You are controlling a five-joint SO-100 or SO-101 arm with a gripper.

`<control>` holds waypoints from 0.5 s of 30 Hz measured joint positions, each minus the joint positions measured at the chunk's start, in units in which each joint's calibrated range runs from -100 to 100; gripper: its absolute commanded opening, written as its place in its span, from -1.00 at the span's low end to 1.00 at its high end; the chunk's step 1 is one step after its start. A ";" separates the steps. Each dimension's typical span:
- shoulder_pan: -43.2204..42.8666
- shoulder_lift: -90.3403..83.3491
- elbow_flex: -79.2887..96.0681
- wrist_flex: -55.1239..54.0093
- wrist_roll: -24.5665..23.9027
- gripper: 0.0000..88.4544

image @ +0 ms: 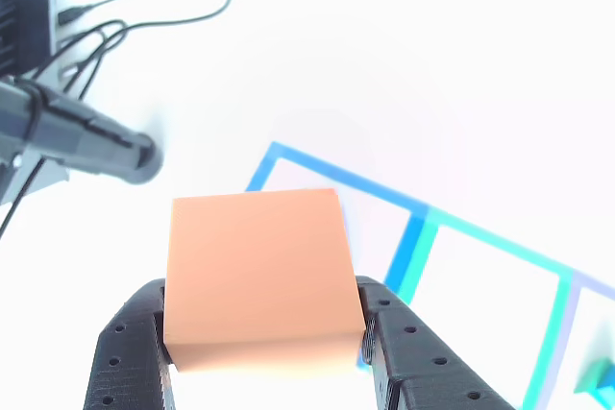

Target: Tower of hanoi

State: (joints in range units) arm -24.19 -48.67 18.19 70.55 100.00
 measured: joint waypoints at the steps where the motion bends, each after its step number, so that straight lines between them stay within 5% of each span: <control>1: 0.00 -0.08 3.57 -3.93 0.00 -0.83; 15: 1.23 15.45 49.00 -70.30 0.00 -0.83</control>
State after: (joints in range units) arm -22.96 -33.22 67.19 0.24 100.00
